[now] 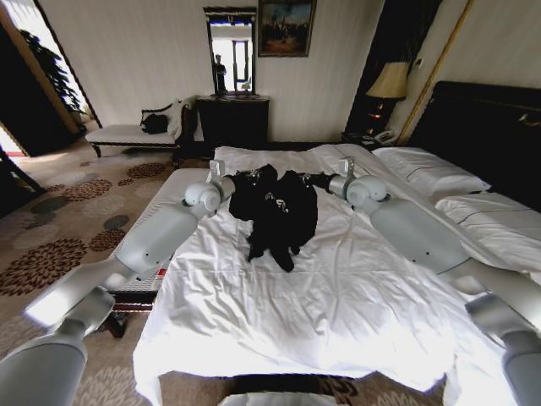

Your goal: Fold the clothes on the bed.

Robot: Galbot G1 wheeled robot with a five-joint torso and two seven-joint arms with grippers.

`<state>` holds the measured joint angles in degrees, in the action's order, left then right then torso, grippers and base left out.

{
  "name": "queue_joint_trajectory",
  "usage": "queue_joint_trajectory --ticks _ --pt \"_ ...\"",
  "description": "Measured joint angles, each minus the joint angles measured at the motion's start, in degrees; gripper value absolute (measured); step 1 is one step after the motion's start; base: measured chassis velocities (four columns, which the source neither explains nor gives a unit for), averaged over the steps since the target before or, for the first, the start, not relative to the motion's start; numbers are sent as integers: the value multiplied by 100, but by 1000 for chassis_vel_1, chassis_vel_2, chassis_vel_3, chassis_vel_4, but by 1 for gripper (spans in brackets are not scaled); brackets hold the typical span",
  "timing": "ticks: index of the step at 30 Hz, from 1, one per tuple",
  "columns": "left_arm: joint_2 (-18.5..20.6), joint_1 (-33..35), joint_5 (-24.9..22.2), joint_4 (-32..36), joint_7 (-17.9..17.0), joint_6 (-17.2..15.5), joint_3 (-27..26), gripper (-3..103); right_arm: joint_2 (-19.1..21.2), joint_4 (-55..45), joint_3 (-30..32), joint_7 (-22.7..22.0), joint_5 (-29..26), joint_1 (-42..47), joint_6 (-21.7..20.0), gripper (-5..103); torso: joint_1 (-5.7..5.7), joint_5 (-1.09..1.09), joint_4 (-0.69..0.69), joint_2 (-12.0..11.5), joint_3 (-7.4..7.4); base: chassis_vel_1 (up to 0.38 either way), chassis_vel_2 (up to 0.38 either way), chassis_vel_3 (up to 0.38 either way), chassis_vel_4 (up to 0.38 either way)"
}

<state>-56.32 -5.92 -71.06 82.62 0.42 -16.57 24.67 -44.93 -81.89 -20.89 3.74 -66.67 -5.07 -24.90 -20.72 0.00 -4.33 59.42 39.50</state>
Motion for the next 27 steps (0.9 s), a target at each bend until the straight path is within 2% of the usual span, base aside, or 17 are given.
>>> queue_joint_trajectory --ticks 6,10,14,19,27 --pt "252 -740 -458 59 0 -32 253 1 91 45 -115 -107 -393 -776 -61 0 1 -1 0 0 0 0 0 0 0" --pt "268 -1056 -598 4 0 -41 351 1 94 170 -214 -106 -536 -1166 -64 0 1 -1 1 1 0 0 0 0 0" --pt "139 -1451 -740 -255 0 -55 387 1 11 394 -368 -91 -667 -1605 -75 0 0 0 0 0 0 0 0 0 0" --pt "-24 -2363 -1132 -858 -1 -70 587 1 -111 748 -663 -37 -729 -2187 -81 0 0 1 -2 0 0 0 0 0 0" --pt "-198 -3041 -1428 -1412 -2 -107 850 1 -353 1427 -1054 108 -723 -2870 -15 0 0 -1 2 0 0 0 0 0 0"
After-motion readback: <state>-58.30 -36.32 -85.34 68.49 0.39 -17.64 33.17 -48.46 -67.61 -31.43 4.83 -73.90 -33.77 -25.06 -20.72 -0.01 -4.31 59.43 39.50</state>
